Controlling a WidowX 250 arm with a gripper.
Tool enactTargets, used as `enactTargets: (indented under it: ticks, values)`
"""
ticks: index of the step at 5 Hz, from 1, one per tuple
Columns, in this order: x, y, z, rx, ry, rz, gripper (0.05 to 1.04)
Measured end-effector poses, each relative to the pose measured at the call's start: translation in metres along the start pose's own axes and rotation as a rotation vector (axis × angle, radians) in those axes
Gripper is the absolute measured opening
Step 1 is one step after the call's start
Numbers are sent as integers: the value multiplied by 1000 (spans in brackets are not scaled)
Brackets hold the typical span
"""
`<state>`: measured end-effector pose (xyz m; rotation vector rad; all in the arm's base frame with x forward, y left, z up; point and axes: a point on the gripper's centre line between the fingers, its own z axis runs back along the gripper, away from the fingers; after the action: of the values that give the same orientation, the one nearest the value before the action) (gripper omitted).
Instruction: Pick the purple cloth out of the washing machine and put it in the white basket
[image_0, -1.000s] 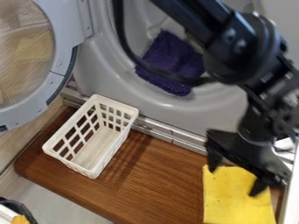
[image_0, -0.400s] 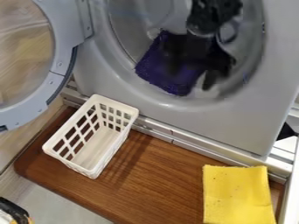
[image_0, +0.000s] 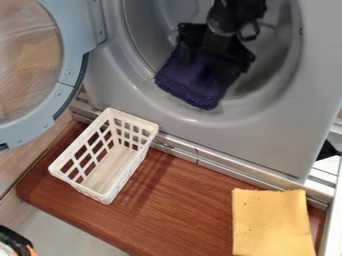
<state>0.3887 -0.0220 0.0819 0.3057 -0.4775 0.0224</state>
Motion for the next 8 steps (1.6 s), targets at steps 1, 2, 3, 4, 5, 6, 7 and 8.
enactTargets:
  ticks: [1,2,3,4,5,6,7,8]
  values:
    - [-6,-3,-22,31,20,-9,1000]
    - [-1,-5,-32,55,41,-23,1000]
    - [-1,-1,-37,44,58,1,949]
    - [-4,-2,-40,17,59,14,681]
    - [-4,-4,-40,6,70,-6,426]
    - [-7,-6,-40,3,84,-20,241]
    - [-13,-6,-33,-7,85,-31,123]
    - [-18,-9,-9,-32,56,-30,68]
